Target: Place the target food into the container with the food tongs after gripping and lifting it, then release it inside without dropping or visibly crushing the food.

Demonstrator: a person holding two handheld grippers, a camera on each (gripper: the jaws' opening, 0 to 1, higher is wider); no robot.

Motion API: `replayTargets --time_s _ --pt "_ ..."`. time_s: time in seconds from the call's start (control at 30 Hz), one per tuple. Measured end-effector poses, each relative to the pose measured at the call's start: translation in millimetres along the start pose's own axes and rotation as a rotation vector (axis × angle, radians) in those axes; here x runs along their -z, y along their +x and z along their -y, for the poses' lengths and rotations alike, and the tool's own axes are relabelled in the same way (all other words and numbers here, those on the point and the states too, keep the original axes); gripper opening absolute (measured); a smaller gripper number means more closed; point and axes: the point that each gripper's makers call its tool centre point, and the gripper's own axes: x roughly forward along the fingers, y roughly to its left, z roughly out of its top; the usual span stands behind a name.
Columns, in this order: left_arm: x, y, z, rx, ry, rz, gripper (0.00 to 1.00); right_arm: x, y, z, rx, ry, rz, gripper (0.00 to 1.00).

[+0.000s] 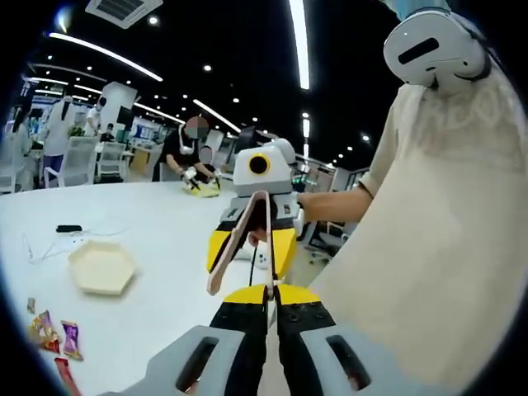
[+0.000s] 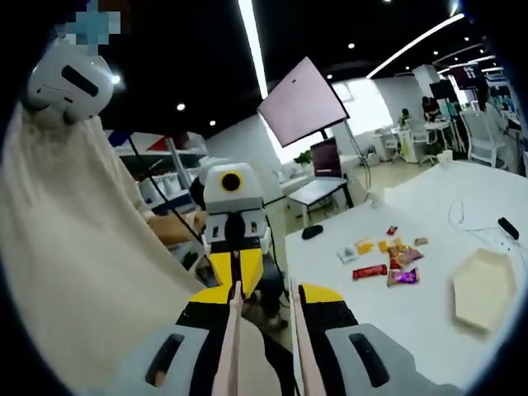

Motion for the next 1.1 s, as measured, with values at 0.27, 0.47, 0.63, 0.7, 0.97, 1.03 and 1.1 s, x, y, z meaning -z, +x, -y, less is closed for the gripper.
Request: replayTargets --time_s 0.27,0.47,0.63,0.7,0.97,1.03,1.1 --pt "-2.4 18.2 -7.0 -0.010 -0.015 0.003 0.00 4.6 -13.9 4.4 -0.016 -0.016 -0.035 0.27" --pt "0.2 26.9 -22.5 -0.059 -0.033 -0.010 0.01 8.0 -19.8 12.0 0.034 -0.067 -0.053 0.23" --pt "0.9 30.5 -25.3 -0.069 -0.055 -0.011 0.02 10.5 -27.2 15.6 0.060 -0.048 -0.052 0.23" --pt "0.2 34.5 -24.3 -0.070 -0.059 -0.010 0.02 11.0 -29.7 16.1 0.063 -0.040 -0.050 0.23" --pt "4.3 46.6 -18.5 -0.049 -0.022 -0.081 0.01 19.5 -36.6 15.6 0.036 -0.004 -0.063 0.26" --pt "6.6 49.6 -18.0 -0.038 -0.033 -0.087 0.01 22.1 -37.7 16.0 0.026 0.002 -0.077 0.26" --pt "7.8 51.3 -19.5 -0.041 -0.036 -0.085 0.01 23.6 -39.7 17.4 0.024 -0.001 -0.076 0.27"
